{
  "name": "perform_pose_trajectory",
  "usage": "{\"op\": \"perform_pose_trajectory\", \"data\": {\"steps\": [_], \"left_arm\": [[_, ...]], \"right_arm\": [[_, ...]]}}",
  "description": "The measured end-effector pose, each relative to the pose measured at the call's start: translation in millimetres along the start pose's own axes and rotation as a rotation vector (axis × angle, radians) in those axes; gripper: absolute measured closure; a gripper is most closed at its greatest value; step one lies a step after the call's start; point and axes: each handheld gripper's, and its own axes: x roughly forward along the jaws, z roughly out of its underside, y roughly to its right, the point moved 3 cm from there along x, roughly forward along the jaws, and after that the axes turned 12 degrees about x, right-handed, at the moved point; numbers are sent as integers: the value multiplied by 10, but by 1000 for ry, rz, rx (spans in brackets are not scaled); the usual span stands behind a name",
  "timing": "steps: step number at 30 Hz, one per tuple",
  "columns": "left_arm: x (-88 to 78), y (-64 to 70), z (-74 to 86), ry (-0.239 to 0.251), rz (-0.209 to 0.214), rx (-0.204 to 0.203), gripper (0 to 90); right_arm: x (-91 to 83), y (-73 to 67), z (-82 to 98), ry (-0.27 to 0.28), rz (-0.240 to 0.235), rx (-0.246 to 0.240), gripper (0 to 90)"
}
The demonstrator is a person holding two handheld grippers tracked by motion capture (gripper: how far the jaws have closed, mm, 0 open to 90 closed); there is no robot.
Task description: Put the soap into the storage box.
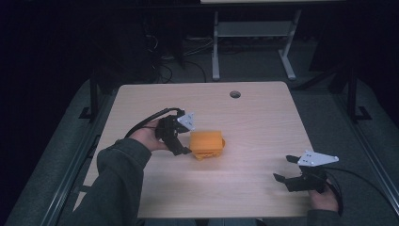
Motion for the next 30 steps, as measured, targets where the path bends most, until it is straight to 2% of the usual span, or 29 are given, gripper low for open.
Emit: {"op": "perform_pose_trajectory", "data": {"steps": [8, 11, 15, 17, 20, 21, 22, 25, 28, 29, 30], "left_arm": [[-52, 79, 110, 8, -13, -14, 219], [-69, 130, 143, 26, -24, -17, 221], [-69, 158, 172, 13, -24, -15, 220], [-78, 188, 200, 47, -23, -31, 223], [-69, 220, 221, 52, -33, -33, 223], [-78, 222, 235, 44, -31, -23, 223], [-77, 240, 243, 54, -37, -35, 223], [-94, 288, 300, 58, -43, -39, 221], [-96, 314, 336, 56, -48, -41, 219], [-93, 328, 365, 20, -52, -43, 212], [-93, 328, 365, 20, -52, -43, 204]], "right_arm": [[15, -8, 4, -8, 11, -1, 137], [10, 7, 7, -7, 19, 5, 137], [9, 22, 14, -8, 24, 2, 137], [13, 23, 15, -14, 22, 3, 137], [15, 18, 14, -15, 21, 3, 137], [18, 17, 13, -14, 22, 2, 137], [18, 13, 12, -15, 23, 2, 137], [30, 2, 13, -19, 26, 0, 137], [39, 2, 13, -26, 24, -6, 137], [46, -5, 13, -26, 29, -4, 137], [47, -6, 12, -25, 28, -6, 137]]}}
